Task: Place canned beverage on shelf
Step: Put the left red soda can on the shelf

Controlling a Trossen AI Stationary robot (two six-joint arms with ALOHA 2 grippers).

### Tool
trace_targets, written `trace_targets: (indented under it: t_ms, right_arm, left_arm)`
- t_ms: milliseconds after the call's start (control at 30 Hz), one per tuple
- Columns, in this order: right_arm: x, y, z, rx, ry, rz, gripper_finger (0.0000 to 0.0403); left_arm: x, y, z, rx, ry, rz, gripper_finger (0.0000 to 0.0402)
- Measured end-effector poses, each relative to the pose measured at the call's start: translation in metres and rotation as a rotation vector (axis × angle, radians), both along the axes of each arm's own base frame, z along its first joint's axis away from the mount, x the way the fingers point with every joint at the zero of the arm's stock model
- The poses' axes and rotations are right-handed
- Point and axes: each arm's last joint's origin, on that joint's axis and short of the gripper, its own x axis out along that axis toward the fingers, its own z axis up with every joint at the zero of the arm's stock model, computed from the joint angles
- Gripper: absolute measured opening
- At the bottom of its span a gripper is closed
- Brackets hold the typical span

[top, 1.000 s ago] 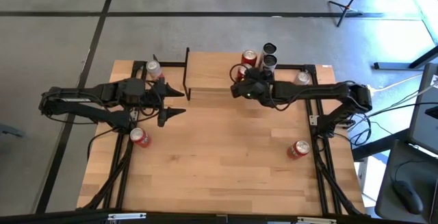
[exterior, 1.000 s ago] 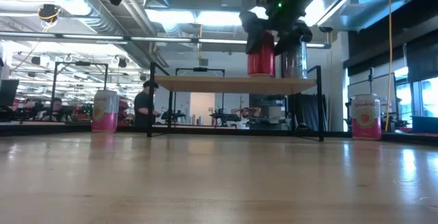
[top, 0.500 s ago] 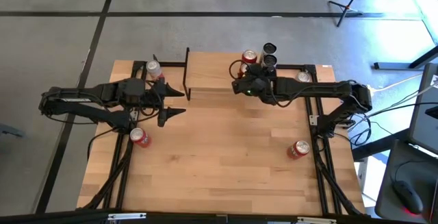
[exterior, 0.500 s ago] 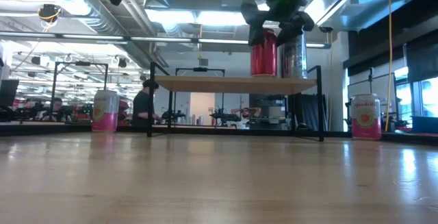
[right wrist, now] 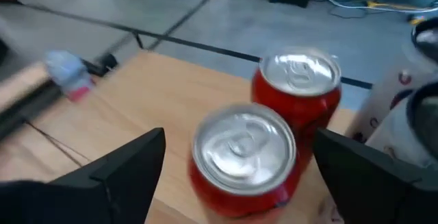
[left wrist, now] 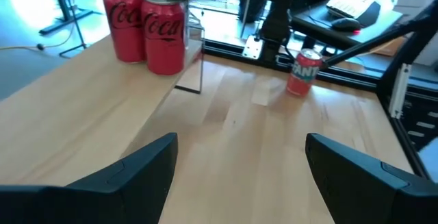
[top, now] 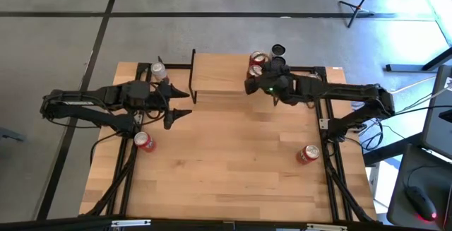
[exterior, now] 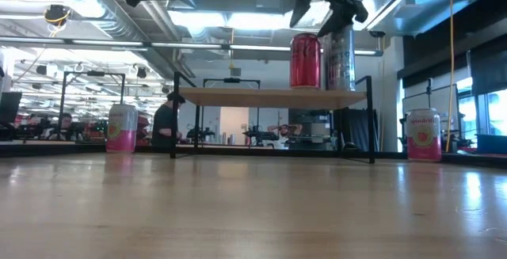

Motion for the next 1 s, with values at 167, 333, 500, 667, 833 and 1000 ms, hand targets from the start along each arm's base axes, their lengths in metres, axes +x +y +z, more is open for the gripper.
trace_targets:
  t_ms: [167, 333, 500, 667, 833, 1000]
  right_arm:
    - [-0.009, 0.003, 0.017, 0.021, -0.085, 0.091, 0.0356]
    - [-0.013, 0.022, 0.03, -0.018, -0.09, 0.233, 0.0356]
    - [-0.022, 0.059, 0.047, -0.145, -0.089, 0.38, 0.0356]
    - [-0.031, 0.084, 0.054, -0.209, -0.058, 0.5, 0.0356]
    - [-0.034, 0.099, 0.049, -0.172, -0.021, 0.608, 0.0356]
    - [-0.035, 0.108, 0.041, -0.126, 0.027, 0.675, 0.0356]
  left_arm:
    - [0.0, 0.0, 0.0, 0.014, 0.002, -0.012, 0.0318]
    - [0.0, -0.002, 0.0, 0.002, 0.0, -0.035, 0.0318]
    - [0.006, -0.01, 0.009, -0.038, -0.013, -0.073, 0.0318]
    - [0.014, -0.02, 0.025, -0.047, 0.049, -0.091, 0.0318]
    - [0.021, -0.031, 0.03, -0.122, 0.234, -0.062, 0.0318]
    - [0.013, -0.034, 0.024, -0.233, 0.449, 0.035, 0.0318]
